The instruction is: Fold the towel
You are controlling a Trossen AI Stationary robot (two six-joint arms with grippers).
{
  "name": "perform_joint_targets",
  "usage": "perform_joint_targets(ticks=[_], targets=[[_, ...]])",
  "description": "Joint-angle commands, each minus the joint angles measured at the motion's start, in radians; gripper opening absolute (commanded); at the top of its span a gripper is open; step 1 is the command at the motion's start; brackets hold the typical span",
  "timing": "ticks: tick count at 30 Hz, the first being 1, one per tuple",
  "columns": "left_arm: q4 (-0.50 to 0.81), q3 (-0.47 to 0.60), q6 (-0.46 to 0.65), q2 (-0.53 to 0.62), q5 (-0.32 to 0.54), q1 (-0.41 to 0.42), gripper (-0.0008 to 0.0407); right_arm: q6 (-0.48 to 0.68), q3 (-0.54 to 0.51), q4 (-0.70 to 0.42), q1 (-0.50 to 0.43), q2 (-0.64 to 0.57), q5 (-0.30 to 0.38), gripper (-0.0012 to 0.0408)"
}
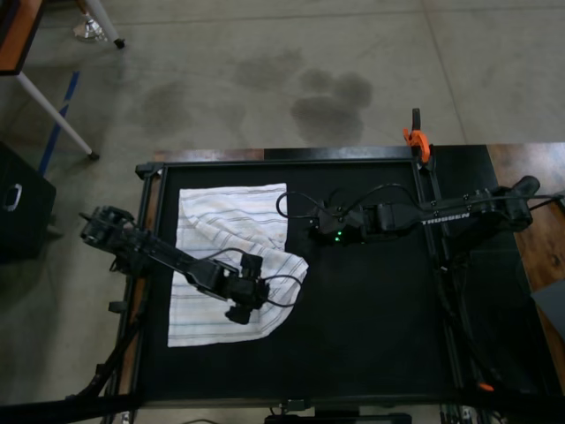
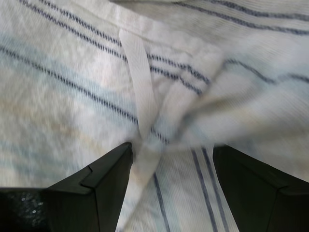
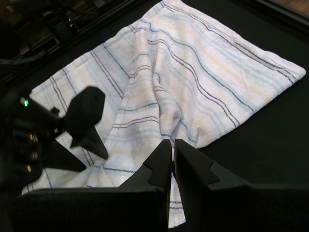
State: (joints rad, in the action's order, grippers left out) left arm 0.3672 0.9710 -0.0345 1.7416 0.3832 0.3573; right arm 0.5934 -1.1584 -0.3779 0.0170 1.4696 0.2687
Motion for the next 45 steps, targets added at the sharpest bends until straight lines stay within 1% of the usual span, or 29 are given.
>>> perform_joint_targets(ticks=[1,3,7,12,19,24,28,31,33,35,37,41,45], targets=[[0.014,0.041,-0.006,0.035,0.045,-0.001,0.0231,0.000,0.000,-0.001,0.000,0.000,0.001,0.0005],[0.030,0.077,-0.024,0.053,0.065,-0.002,0.0231,0.000,0.000,-0.001,0.000,0.000,0.001,0.0005],[0.034,0.115,-0.058,0.063,0.066,-0.007,0.0231,0.000,0.000,-0.002,0.000,0.000,0.001,0.0005],[0.042,0.109,-0.084,0.046,0.084,-0.014,0.0231,0.000,0.000,-0.002,0.000,0.000,0.001,0.0005],[0.110,0.105,-0.130,0.010,0.090,-0.024,0.0231,0.000,0.000,-0.002,0.000,0.000,0.000,0.0005],[0.096,0.104,-0.145,-0.001,0.089,-0.029,0.0231,0.000,0.000,-0.002,0.000,0.000,0.000,0.0005],[0.069,0.104,-0.151,0.012,0.085,-0.028,0.0231,0.001,0.000,-0.001,0.000,0.000,0.000,0.0005],[0.139,0.101,-0.165,0.006,0.103,-0.036,0.0231,0.002,0.000,-0.002,0.000,0.000,0.000,0.0005],[0.186,0.100,-0.153,0.001,0.107,-0.045,0.0231,0.001,0.000,-0.002,0.002,0.000,0.000,0.0005],[0.201,0.100,-0.133,-0.002,0.106,-0.048,0.0231,0.001,0.000,-0.001,0.002,0.000,0.000,0.0005],[0.196,0.105,-0.130,0.000,0.092,-0.047,0.0231,0.002,0.000,-0.001,0.002,0.000,0.000,0.0005],[0.143,0.117,-0.119,0.008,0.077,-0.047,0.0231,0.002,0.000,0.000,0.002,0.000,0.000,0.0005],[0.047,0.117,-0.059,0.006,0.013,-0.045,0.0231,0.001,0.000,-0.001,0.002,0.000,0.000,0.0005]])
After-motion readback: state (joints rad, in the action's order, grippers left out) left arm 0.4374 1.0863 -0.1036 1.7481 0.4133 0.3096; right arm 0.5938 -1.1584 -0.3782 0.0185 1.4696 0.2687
